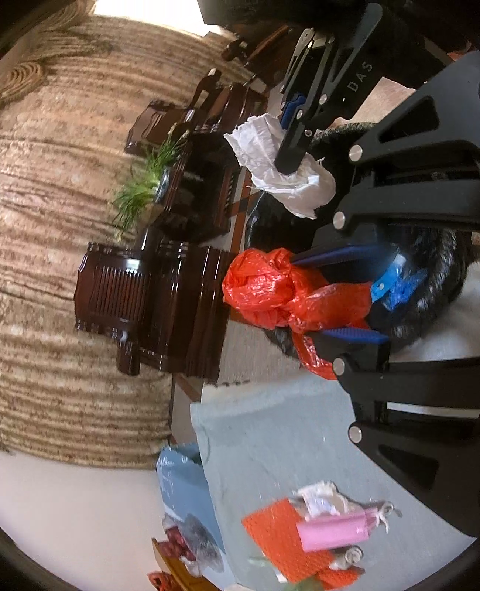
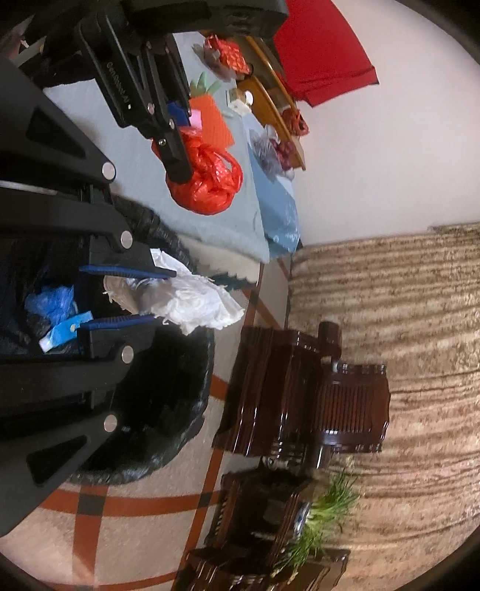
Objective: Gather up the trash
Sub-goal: 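Move both tools over the bin and release the red bag and tissue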
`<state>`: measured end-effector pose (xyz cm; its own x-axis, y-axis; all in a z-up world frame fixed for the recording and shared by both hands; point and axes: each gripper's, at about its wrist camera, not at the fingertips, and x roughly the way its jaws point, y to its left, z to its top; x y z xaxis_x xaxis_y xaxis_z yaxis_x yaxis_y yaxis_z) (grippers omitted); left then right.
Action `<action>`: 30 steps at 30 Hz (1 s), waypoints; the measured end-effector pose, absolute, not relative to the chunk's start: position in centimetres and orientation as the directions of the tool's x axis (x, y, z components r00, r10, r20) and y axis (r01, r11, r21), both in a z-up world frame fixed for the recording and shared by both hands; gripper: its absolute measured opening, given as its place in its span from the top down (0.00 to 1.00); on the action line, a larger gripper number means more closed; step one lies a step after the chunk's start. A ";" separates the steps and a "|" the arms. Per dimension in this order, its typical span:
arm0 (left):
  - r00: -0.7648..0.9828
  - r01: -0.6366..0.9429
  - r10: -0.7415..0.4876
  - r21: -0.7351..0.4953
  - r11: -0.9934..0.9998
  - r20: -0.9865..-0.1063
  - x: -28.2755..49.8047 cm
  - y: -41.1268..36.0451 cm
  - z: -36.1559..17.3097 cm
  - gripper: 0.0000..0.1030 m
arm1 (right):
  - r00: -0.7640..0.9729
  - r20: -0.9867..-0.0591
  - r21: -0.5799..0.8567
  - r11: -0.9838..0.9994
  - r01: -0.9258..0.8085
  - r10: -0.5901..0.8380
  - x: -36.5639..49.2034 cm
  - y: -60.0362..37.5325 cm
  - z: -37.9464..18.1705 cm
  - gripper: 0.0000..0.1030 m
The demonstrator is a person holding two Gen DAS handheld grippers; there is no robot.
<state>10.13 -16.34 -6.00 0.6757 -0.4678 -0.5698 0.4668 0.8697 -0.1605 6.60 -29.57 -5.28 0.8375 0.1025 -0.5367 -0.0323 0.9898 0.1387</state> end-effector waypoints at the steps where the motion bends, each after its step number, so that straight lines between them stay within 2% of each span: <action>1: 0.670 0.474 -0.473 -0.160 0.866 -0.572 10.1 -16.7 -6.2 0.72 | 0.836 -0.539 0.139 0.990 -0.026 0.098 6.5 -29.8 -5.4 0.83; 14: 0.588 0.529 -0.506 -0.173 0.831 -0.631 11.1 -20.2 -9.6 0.72 | 0.788 -0.616 0.130 0.989 0.069 0.026 6.2 -32.5 -8.6 0.82; 17: 0.573 0.533 -0.515 -0.187 0.825 -0.638 11.3 -20.3 -10.1 0.61 | 0.771 -0.637 0.119 0.989 0.087 0.008 6.2 -32.8 -9.2 0.76; 19: 0.567 0.533 -0.522 -0.200 0.823 -0.638 11.3 -20.3 -10.1 0.52 | 0.766 -0.642 0.110 0.989 0.097 -0.004 6.1 -32.8 -9.4 0.69; 21: 0.569 0.526 -0.521 -0.205 0.825 -0.636 11.3 -20.1 -10.2 0.42 | 0.762 -0.647 0.100 0.989 0.112 -0.021 6.0 -33.1 -9.5 0.39; 26: 0.603 0.487 -0.494 -0.202 0.850 -0.626 11.2 -18.3 -9.7 0.27 | 0.769 -0.637 0.096 0.985 0.141 -0.048 5.8 -33.2 -9.4 0.13; 30: 0.662 0.442 -0.443 -0.162 0.882 -0.605 10.8 -16.1 -8.7 0.18 | 0.793 -0.609 0.125 0.985 0.120 -0.020 5.7 -32.4 -8.7 0.08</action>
<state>10.84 -16.12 -8.74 0.6617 -0.4429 -0.6050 0.4424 0.8821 -0.1619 5.70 -32.44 -8.66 0.7926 -0.0196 -0.6095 0.1204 0.9848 0.1249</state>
